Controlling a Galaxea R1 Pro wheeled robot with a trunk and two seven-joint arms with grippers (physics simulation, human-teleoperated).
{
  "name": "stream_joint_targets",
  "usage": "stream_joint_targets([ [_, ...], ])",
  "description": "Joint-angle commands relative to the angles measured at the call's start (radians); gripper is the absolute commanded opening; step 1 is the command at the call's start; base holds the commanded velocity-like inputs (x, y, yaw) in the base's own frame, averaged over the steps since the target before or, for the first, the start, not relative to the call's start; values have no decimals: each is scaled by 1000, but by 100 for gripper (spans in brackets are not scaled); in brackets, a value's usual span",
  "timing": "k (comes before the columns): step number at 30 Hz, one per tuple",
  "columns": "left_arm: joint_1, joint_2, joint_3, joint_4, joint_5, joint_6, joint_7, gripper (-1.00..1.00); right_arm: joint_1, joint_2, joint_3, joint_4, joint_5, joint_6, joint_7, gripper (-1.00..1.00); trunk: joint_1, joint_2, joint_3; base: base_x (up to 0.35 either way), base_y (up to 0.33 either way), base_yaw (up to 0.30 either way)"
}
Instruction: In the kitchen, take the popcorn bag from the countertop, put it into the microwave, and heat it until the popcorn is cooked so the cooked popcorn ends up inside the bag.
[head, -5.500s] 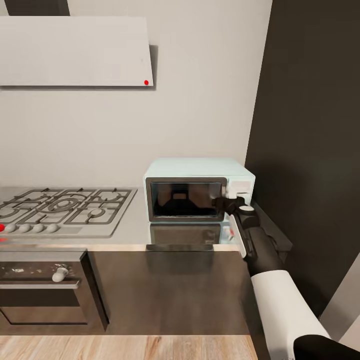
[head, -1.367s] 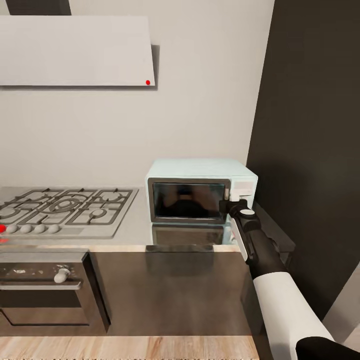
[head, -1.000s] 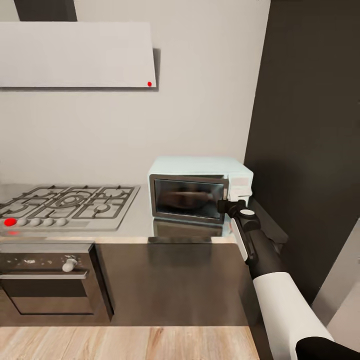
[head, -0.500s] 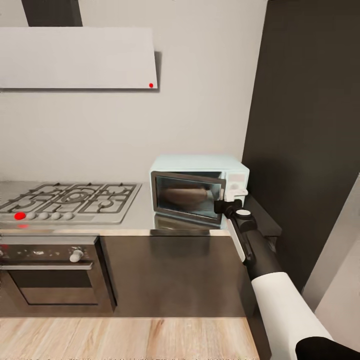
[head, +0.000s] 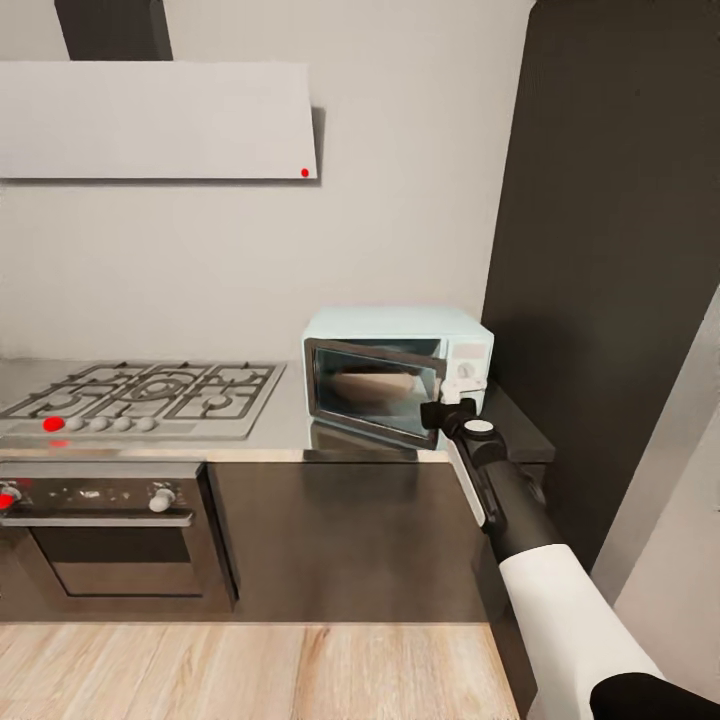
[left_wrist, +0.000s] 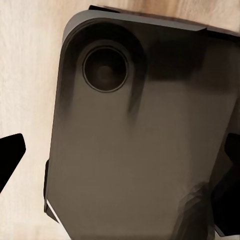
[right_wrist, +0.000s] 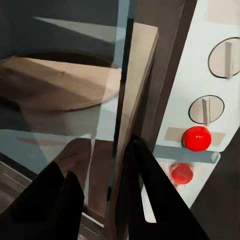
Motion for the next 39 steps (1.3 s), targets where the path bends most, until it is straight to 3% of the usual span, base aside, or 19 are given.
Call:
stream_joint_targets([
  [1,1,0,1,-1,8,-1,-5,100,-1,0,-93,-6,33,8,-11,-100,0,-1,-1,-16,0,0],
  [8,1,1,1,-2,8,-1,-5,100,-1,-1,-93,-6,30,14,-10,-100,0,-1,-1,-2,0,0],
  [9,1,1,1,-2,8,-1,-5,100,-1,-1,-93,-6,31,15,-10,100,0,-1,-1,0,0,0],
  [21,1,1,1,-2,8,-1,-5,100,-1,-7,-93,-9,19,23,1,100,0,-1,-1,0,0,0],
  [29,1,1,1,-2,8,-1,-5,100,15,-18,-93,-11,29,41,79,100,0,-1,-1,0,0,0],
  [30,1,1,1,-2,8,-1,-5,100,26,-31,-94,-13,33,41,89,100,0,-1,-1,0,0,0],
  [34,1,1,1,-2,8,-1,-5,100,39,-126,-95,-15,22,42,101,100,0,-1,-1,0,0,0],
  [37,1,1,1,-1,9,-1,-5,100,40,-161,-97,-15,21,43,101,100,0,-1,-1,0,0,0],
  [39,1,1,0,-2,9,-1,-5,100,40,-168,-97,-16,21,43,100,100,0,-1,-1,0,0,0],
])
